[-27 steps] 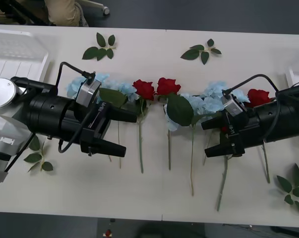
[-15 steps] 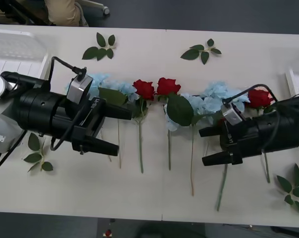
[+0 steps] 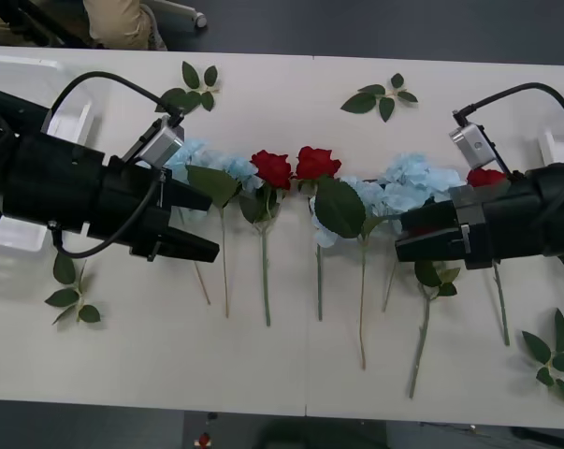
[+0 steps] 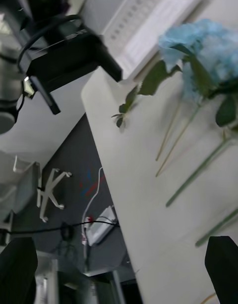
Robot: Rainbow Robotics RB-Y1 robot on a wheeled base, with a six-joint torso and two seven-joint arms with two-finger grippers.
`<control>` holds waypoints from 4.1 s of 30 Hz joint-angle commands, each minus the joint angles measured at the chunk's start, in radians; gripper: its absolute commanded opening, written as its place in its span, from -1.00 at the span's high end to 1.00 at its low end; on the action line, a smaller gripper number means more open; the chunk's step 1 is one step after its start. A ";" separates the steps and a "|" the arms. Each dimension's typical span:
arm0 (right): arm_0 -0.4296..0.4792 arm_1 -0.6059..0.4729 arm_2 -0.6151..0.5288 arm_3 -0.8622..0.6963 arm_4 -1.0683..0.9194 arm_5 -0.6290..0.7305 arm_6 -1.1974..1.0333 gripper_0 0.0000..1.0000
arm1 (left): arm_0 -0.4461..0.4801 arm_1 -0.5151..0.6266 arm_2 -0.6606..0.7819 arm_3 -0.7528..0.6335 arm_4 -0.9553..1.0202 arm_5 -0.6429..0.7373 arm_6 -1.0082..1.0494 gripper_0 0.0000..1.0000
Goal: Put the red flowers into the right box and the blue flowers into the left box
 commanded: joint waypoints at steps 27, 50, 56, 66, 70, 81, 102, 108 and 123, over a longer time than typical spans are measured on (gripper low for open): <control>0.076 0.055 -0.138 -0.115 1.045 0.083 -0.645 -1.00 | -0.068 0.022 -0.035 -0.163 -0.507 0.080 1.360 -1.00; 0.076 0.055 -0.093 0.133 1.218 -0.095 -0.631 -1.00 | -0.194 0.015 -0.280 0.024 -0.875 -0.020 1.522 -1.00; 0.064 0.057 -0.044 0.184 1.235 -0.163 -0.630 -1.00 | -0.214 0.012 -0.284 0.111 -0.900 -0.080 1.516 -1.00; 0.010 0.082 0.017 0.251 1.250 -0.190 -0.625 -1.00 | -0.266 0.001 -0.394 0.237 -1.006 -0.167 1.507 -1.00; -0.015 0.100 0.023 0.277 1.250 -0.192 -0.621 -1.00 | -0.288 -0.019 -0.423 0.288 -1.032 -0.189 1.507 -1.00; -0.087 0.105 0.120 0.382 1.278 -0.239 -0.611 -1.00 | -0.329 -0.077 -0.434 0.421 -1.092 -0.225 1.502 -1.00; -0.213 0.134 0.218 0.629 1.270 -0.374 -0.601 -1.00 | -0.332 -0.077 -0.434 0.461 -1.129 -0.248 1.472 1.00; -0.237 0.135 0.244 0.696 1.269 -0.425 -0.601 -0.46 | -0.341 -0.077 -0.432 0.459 -1.147 -0.241 1.465 1.00; -0.236 0.134 0.244 0.696 1.261 -0.423 -0.599 1.00 | -0.375 -0.056 -0.330 0.303 -1.090 -0.057 1.449 1.00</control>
